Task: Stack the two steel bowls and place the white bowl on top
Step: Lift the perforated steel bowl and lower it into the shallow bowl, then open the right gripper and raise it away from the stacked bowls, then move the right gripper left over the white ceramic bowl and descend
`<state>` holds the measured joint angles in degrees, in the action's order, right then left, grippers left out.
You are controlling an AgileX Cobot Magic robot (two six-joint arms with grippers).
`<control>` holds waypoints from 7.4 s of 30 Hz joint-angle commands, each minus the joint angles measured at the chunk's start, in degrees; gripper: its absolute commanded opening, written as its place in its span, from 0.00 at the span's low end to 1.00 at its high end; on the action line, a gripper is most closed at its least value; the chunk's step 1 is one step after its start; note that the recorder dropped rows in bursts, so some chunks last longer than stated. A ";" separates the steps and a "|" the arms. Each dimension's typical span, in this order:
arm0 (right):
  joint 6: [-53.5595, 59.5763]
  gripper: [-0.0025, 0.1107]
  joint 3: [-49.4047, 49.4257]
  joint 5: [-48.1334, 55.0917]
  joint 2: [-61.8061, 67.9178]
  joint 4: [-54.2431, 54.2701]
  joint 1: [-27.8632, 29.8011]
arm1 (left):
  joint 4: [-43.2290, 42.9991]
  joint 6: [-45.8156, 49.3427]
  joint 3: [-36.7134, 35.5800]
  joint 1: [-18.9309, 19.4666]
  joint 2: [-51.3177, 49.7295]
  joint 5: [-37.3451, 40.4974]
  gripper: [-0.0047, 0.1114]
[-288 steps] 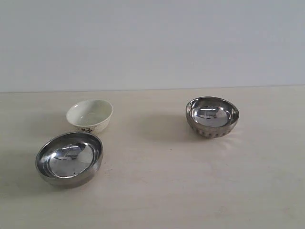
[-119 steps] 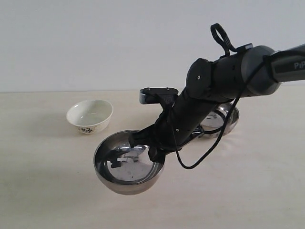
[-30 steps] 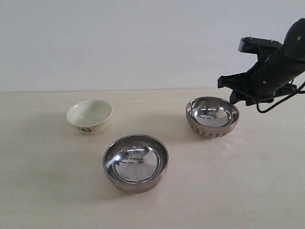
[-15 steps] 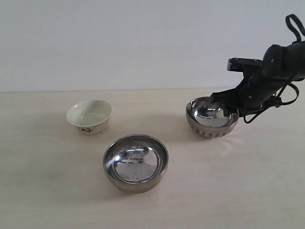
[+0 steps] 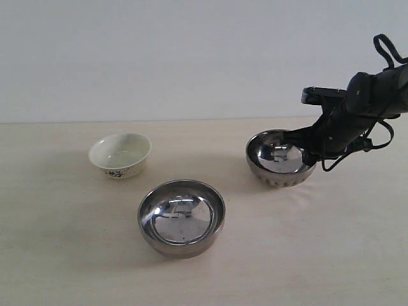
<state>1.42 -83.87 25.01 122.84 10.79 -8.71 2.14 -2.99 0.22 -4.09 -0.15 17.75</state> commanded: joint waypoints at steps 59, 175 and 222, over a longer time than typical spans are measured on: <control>3.62 0.02 3.86 11.64 -11.66 9.10 -24.93 | -0.10 -0.05 -0.22 0.15 0.15 -0.16 0.07; -4.32 0.41 -20.77 17.97 -3.37 6.96 -25.45 | -0.10 -0.05 -0.22 0.15 0.15 -0.16 0.07; -23.38 0.42 -29.40 -8.85 13.90 9.37 -32.96 | -0.10 -0.05 -0.22 0.15 0.15 -0.16 0.07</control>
<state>-23.00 -112.86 15.74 139.17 20.80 -41.84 2.14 -2.99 0.22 -4.09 -0.15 17.75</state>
